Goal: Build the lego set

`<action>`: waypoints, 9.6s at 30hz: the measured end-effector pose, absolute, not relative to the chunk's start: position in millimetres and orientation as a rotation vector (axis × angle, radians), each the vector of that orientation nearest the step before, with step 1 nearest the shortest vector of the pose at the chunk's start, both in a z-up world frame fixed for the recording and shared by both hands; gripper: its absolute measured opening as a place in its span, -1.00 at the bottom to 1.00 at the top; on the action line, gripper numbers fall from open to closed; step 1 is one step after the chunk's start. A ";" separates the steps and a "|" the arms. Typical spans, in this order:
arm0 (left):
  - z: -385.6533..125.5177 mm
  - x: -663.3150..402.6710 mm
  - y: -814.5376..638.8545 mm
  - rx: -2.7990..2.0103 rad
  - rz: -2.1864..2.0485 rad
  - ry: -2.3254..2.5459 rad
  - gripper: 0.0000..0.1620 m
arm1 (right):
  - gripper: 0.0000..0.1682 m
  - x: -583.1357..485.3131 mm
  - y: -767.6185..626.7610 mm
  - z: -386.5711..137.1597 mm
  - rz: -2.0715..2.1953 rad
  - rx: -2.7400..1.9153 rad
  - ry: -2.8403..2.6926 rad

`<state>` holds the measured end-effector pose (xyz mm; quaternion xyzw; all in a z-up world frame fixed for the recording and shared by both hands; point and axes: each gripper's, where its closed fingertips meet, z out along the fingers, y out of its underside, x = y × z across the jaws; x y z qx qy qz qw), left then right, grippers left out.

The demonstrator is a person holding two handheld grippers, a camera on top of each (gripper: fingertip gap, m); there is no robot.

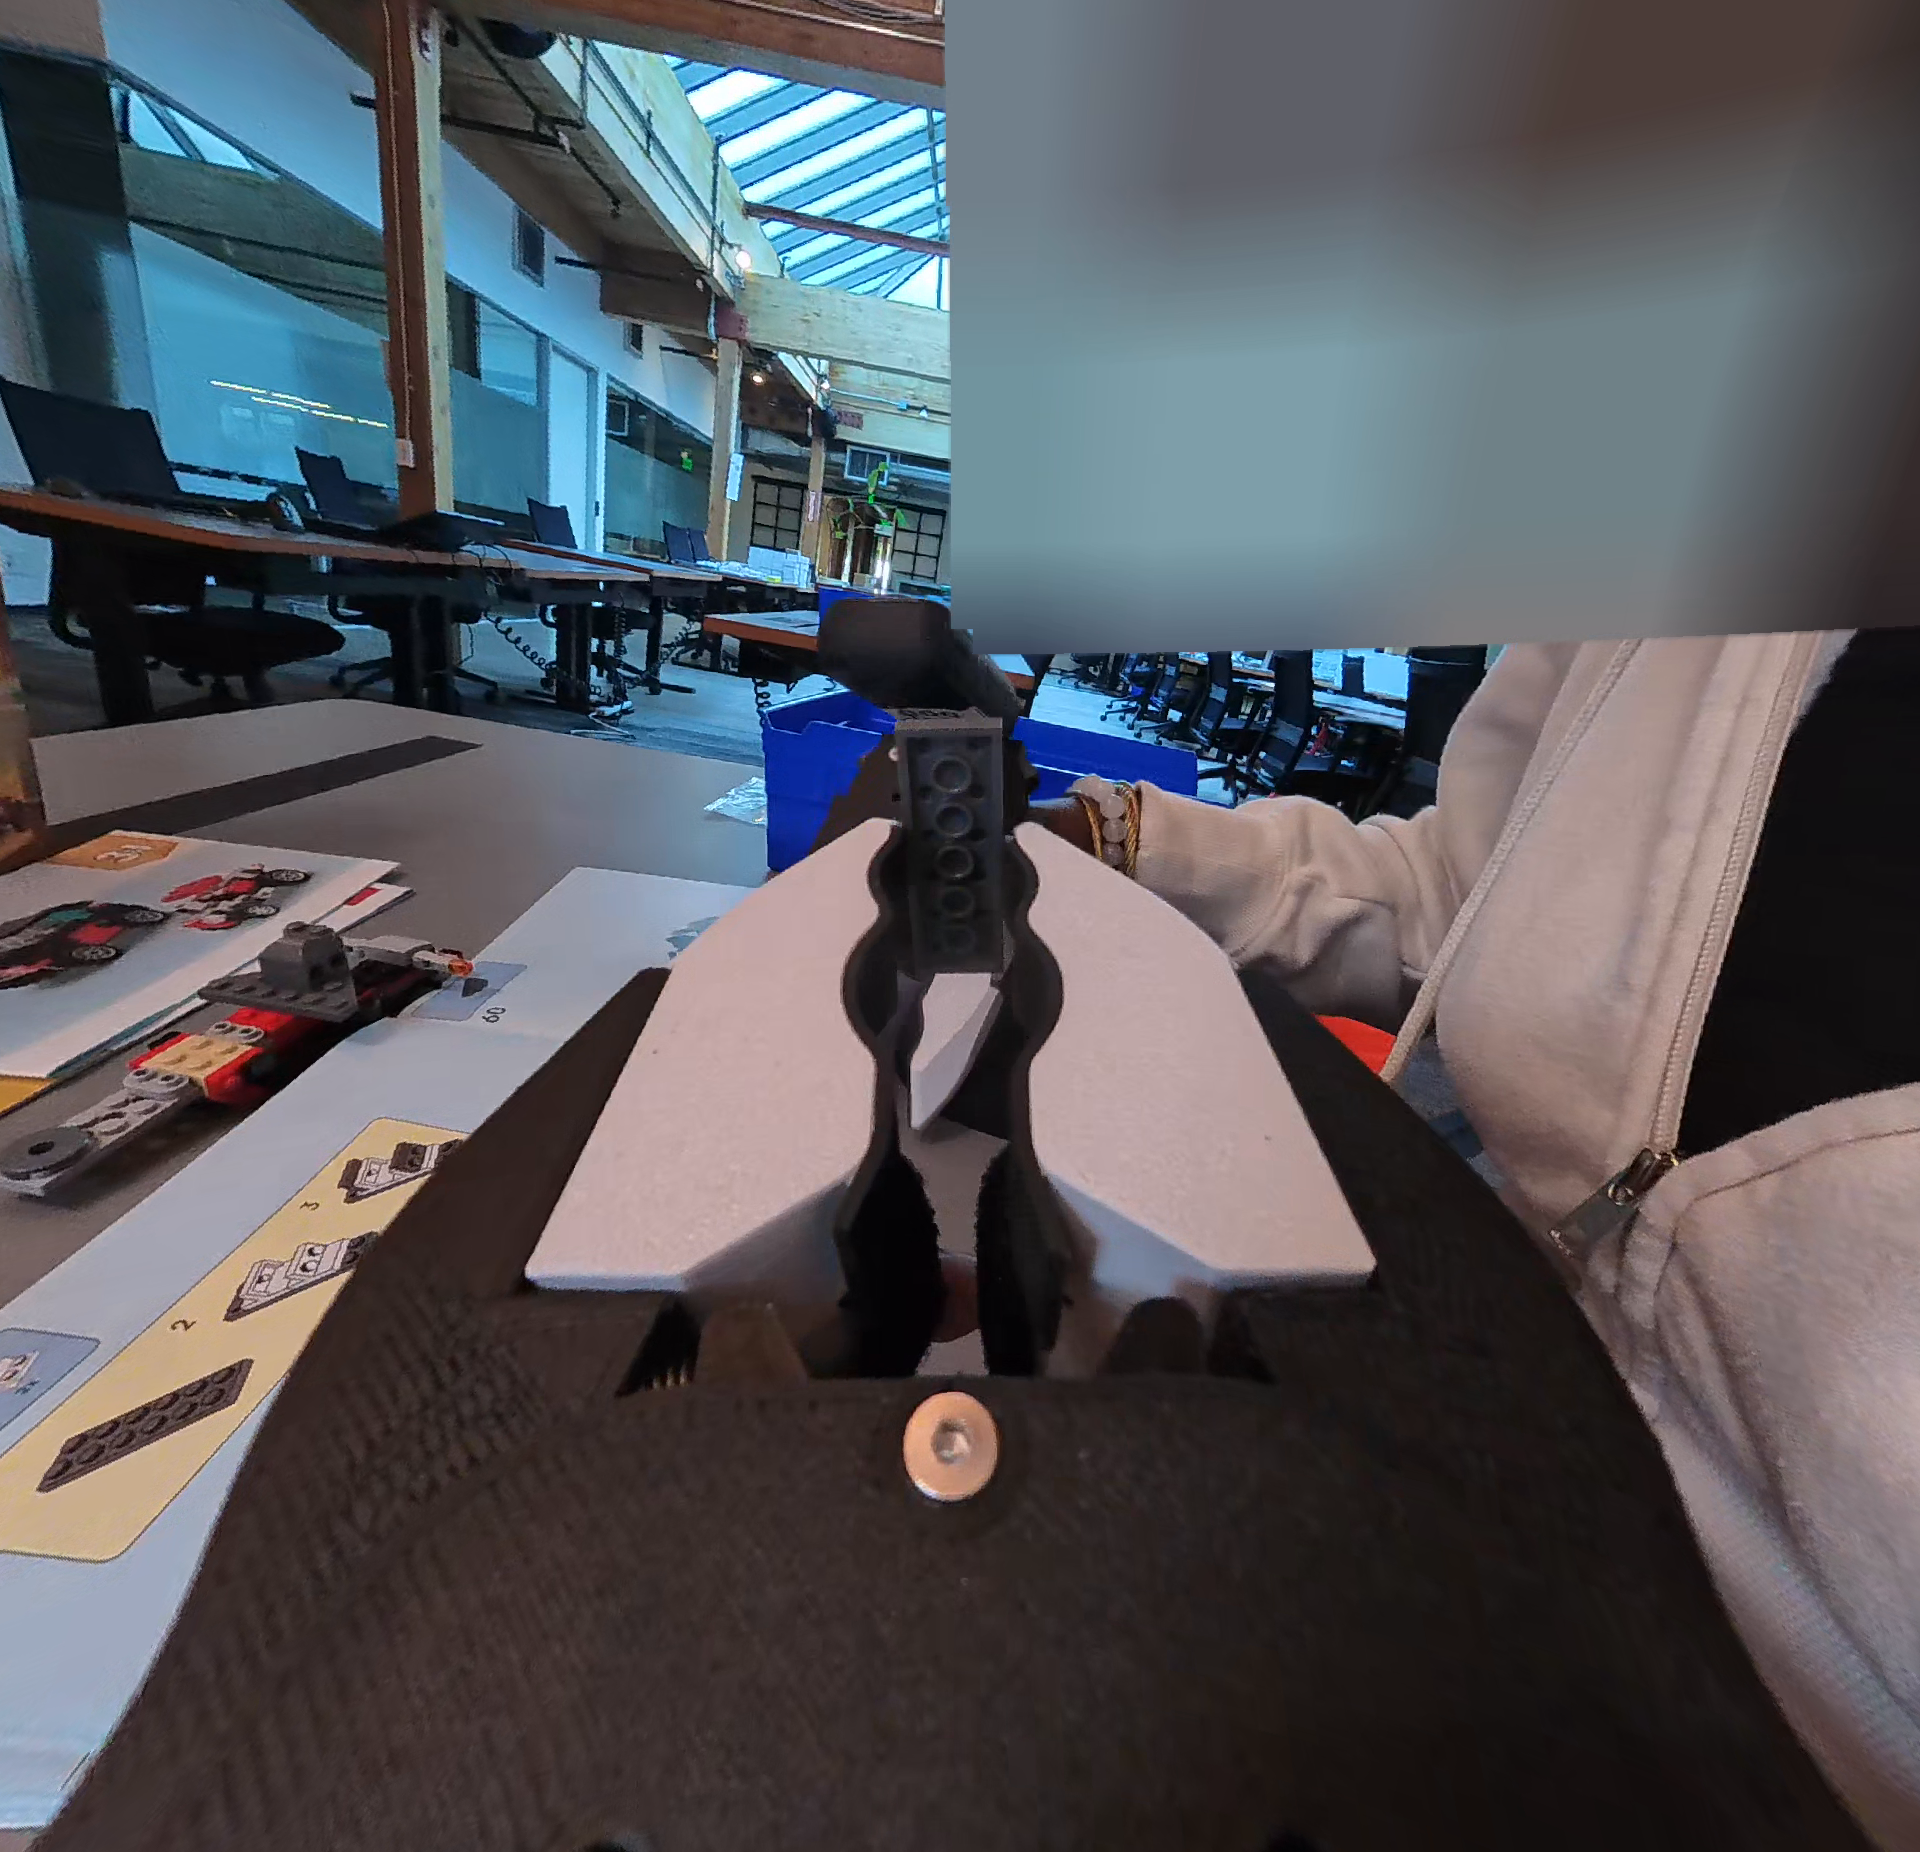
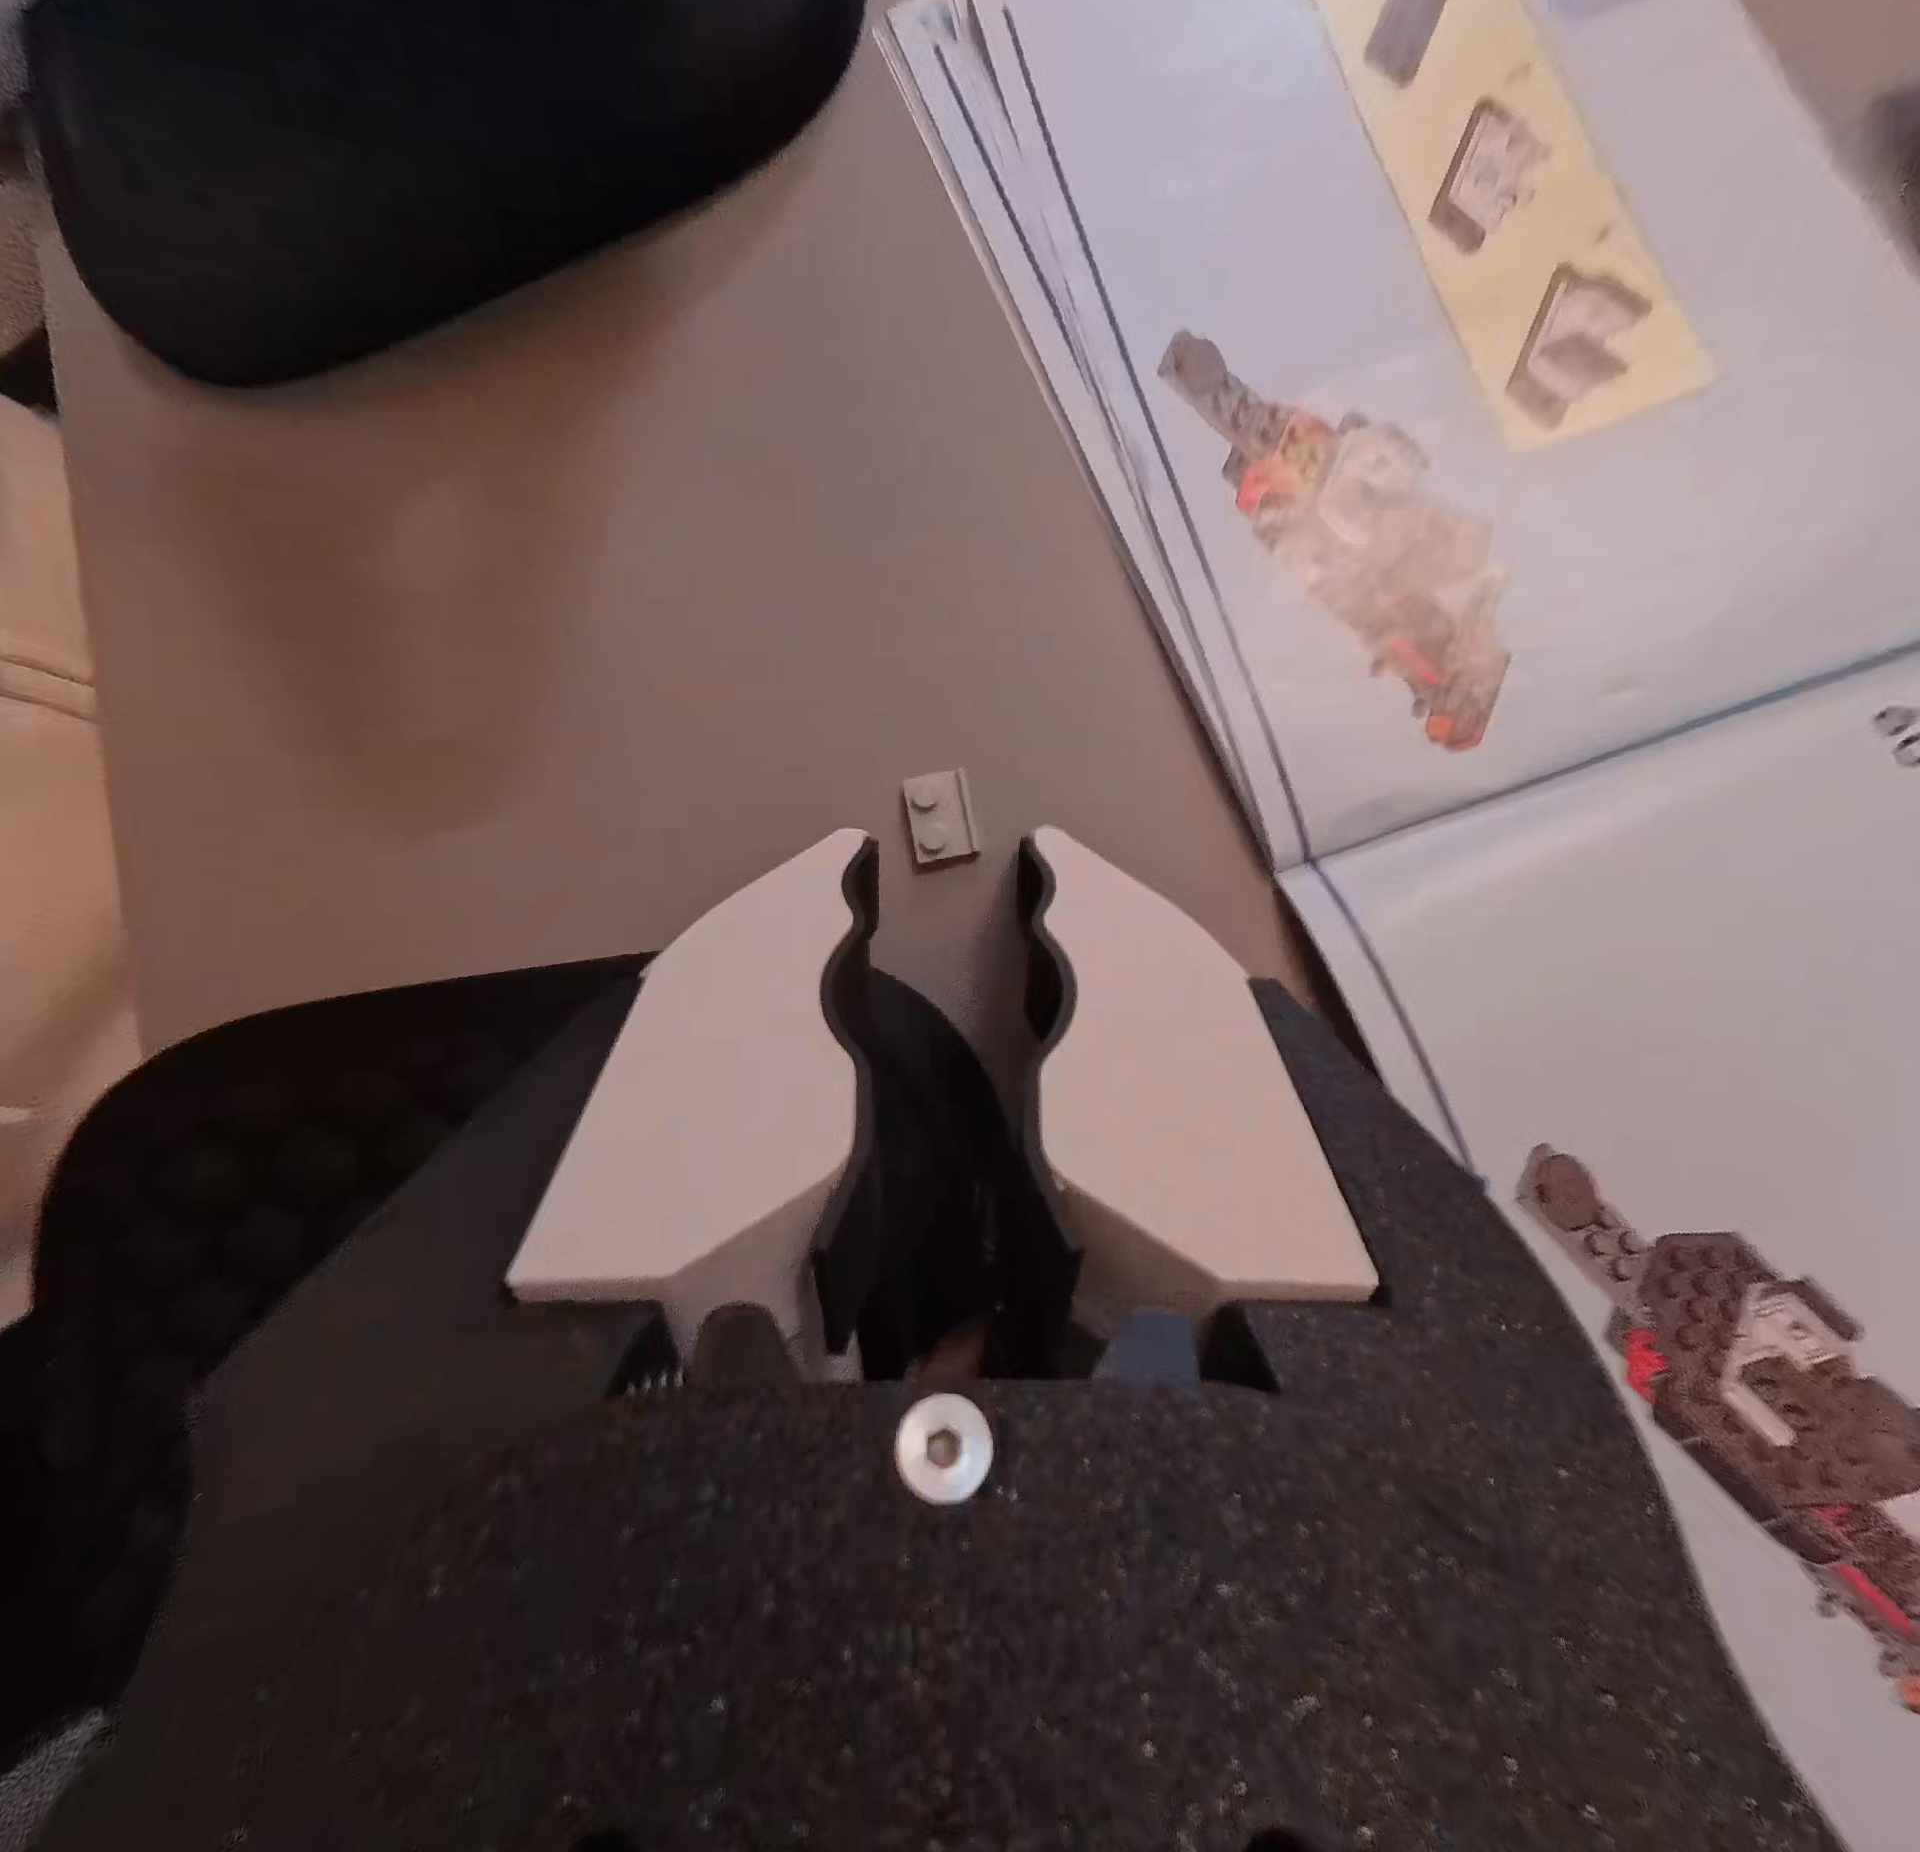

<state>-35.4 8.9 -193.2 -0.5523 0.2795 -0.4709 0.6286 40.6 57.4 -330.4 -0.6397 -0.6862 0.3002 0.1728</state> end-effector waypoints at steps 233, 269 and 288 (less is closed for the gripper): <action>-163.9 -15.5 -7.6 -1.098 -1.397 0.334 -0.37 | -0.73 -0.3 -5.9 -165.6 1.407 -1.087 -1.227; -125.6 -40.0 -57.2 -0.456 -1.504 0.269 -0.37 | -0.90 -4.5 -38.5 -109.0 1.408 -0.667 -0.899; -126.4 -29.5 -68.5 -0.430 -1.535 0.364 -0.37 | -0.90 -41.5 -51.8 -125.5 1.318 -0.734 -1.099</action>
